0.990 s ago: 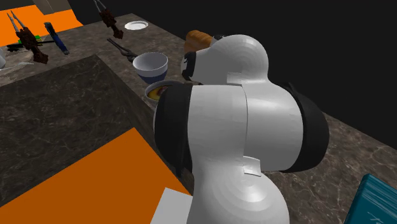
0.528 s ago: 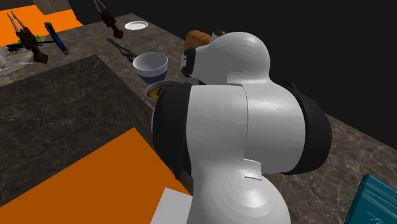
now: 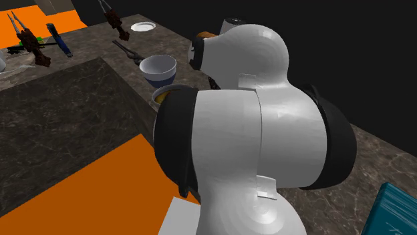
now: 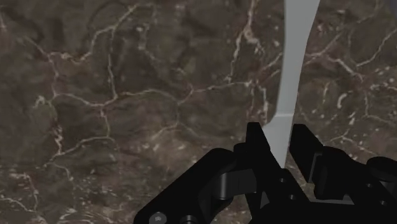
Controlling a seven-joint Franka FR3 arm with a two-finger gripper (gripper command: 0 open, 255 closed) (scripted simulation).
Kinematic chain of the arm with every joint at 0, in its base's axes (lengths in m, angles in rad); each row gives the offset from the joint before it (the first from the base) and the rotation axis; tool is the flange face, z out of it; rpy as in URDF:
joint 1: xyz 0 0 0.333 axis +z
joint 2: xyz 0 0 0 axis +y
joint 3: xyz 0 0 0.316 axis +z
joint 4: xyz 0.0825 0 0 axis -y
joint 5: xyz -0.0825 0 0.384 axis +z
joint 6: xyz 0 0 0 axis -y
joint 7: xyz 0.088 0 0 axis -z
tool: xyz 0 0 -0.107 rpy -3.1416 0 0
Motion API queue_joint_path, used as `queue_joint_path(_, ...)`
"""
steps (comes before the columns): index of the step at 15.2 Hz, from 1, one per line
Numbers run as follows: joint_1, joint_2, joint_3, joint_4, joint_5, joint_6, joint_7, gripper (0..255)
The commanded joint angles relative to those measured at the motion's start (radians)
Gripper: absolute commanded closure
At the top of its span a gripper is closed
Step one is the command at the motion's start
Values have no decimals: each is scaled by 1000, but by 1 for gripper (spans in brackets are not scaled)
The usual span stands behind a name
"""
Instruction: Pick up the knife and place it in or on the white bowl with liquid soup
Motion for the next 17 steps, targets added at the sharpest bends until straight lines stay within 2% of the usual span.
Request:
queue_joint_path(1,-2,-12,0,10,1,-22,-1,255)
queue_joint_path(17,-3,-57,2,163,1,-219,16,255)
